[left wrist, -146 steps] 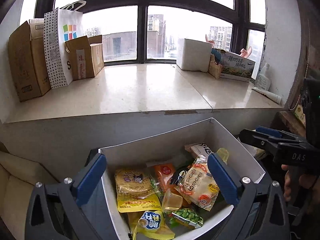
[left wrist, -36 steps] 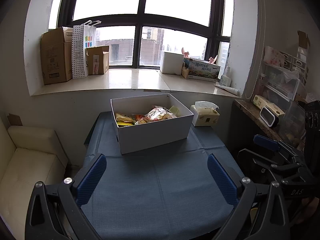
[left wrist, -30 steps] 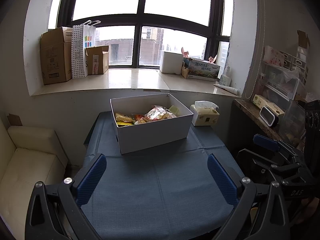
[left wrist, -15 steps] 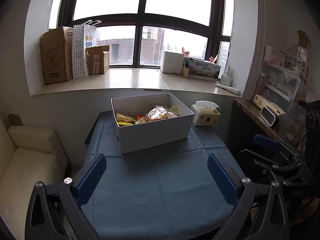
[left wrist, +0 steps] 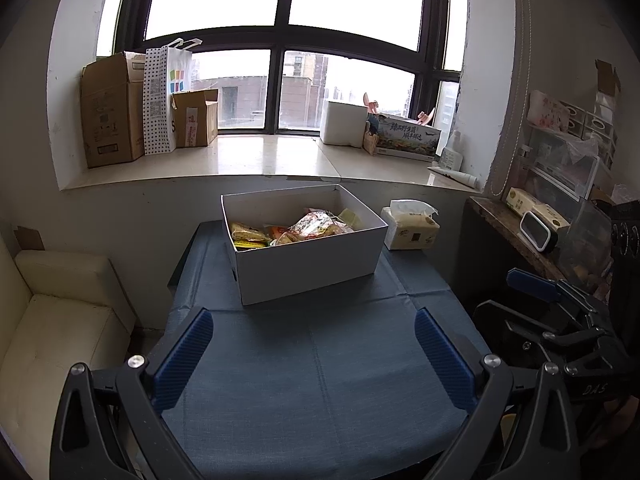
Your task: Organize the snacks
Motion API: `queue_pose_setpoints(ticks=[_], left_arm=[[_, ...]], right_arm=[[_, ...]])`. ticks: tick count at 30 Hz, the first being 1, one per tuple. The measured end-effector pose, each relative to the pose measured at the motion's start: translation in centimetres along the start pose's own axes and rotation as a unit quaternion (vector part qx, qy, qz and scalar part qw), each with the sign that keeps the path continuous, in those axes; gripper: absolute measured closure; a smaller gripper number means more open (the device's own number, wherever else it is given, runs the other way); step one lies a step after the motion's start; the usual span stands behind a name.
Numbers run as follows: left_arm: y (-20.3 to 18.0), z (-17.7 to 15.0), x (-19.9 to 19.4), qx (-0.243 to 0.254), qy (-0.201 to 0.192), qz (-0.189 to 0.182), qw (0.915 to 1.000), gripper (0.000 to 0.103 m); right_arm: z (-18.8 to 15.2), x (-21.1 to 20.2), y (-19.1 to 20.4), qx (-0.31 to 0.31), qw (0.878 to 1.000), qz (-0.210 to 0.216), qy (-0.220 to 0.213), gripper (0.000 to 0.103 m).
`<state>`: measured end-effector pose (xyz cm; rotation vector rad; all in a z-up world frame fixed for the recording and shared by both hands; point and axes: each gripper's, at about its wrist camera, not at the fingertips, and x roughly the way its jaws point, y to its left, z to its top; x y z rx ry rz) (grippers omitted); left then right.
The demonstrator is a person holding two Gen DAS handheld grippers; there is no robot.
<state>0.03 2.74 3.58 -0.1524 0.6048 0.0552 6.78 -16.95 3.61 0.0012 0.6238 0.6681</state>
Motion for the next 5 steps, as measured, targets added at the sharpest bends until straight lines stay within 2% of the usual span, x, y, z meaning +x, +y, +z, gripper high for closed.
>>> queue_pose_setpoints(ticks=[5], left_arm=[[-0.30, -0.01, -0.14, 0.005, -0.002, 0.004, 1.0000, 0.000]], right_arm=[[-0.08, 0.02, -0.03, 0.000, 1.000, 0.000, 0.001, 0.000]])
